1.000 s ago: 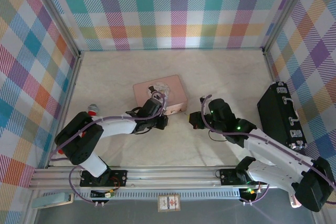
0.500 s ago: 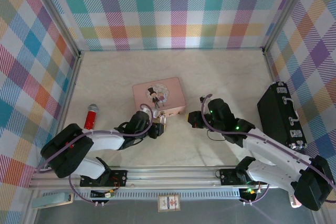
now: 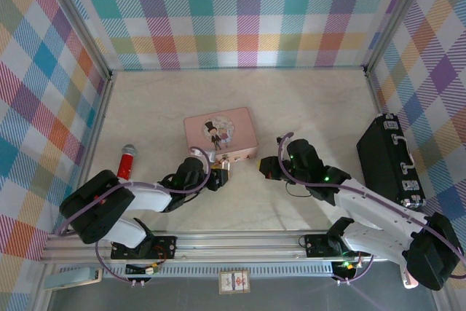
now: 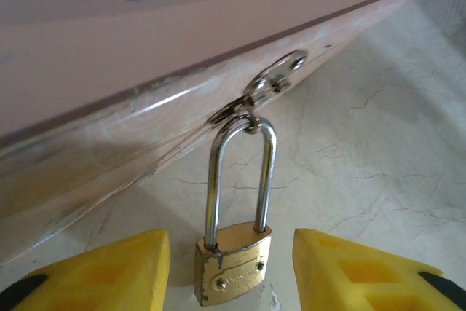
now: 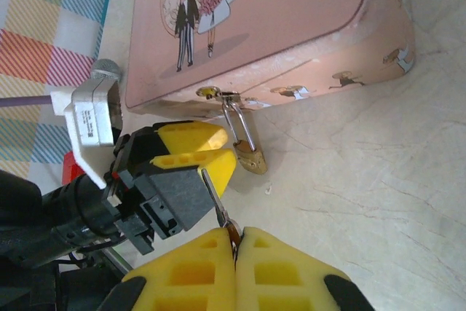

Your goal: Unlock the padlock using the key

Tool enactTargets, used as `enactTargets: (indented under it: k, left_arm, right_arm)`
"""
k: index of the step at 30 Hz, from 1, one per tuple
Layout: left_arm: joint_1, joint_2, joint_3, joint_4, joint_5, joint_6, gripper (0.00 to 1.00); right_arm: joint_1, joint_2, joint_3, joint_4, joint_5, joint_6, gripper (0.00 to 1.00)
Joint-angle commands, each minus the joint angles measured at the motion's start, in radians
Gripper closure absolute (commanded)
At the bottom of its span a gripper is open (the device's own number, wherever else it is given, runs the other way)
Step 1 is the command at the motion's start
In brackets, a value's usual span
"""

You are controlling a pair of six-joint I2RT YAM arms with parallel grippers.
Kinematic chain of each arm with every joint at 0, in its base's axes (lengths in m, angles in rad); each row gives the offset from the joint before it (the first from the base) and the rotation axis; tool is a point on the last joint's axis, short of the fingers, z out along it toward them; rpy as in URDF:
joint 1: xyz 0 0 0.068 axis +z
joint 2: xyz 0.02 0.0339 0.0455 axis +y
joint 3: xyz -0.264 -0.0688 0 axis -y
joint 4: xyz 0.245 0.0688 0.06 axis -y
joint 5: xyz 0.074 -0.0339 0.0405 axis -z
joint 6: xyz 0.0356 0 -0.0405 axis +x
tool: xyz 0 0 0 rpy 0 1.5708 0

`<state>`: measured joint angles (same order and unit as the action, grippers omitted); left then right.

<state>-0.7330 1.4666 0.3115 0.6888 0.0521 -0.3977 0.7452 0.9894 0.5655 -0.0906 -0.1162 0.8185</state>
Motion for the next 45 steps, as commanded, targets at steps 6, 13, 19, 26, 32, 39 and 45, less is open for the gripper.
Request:
enactTargets:
  k: [6,13,19,26,32,39,45]
  left_arm:
    - [-0.009,0.118,0.038,0.134,0.002,-0.061,0.57]
    - [-0.008,0.159,0.069,0.114,-0.002,-0.071,0.66]
    - [-0.009,0.151,0.058,0.115,-0.021,-0.083,0.77]
    - [-0.014,0.135,0.046,0.121,-0.03,-0.102,0.87]
    - [-0.022,0.128,0.052,0.121,-0.018,-0.151,0.95]
    - [-0.024,0.078,0.064,0.109,0.003,-0.223,0.98]
    - [-0.023,0.046,0.11,0.025,0.019,-0.262,0.99]
  right_arm:
    - [0.005,0.001,-0.036,0.058,-0.039,0.057,1.0]
    - [0.01,0.001,-0.036,0.056,-0.039,0.055,1.0]
    - [0.02,0.005,-0.056,0.082,-0.034,0.074,1.0]
    - [0.028,0.017,-0.069,0.093,-0.036,0.091,1.0]
    - [0.029,0.045,-0.085,0.123,-0.048,0.12,1.0]
    - [0.031,0.134,-0.133,0.248,-0.108,0.203,1.0]
    - [0.031,0.24,-0.167,0.386,-0.177,0.28,1.0]
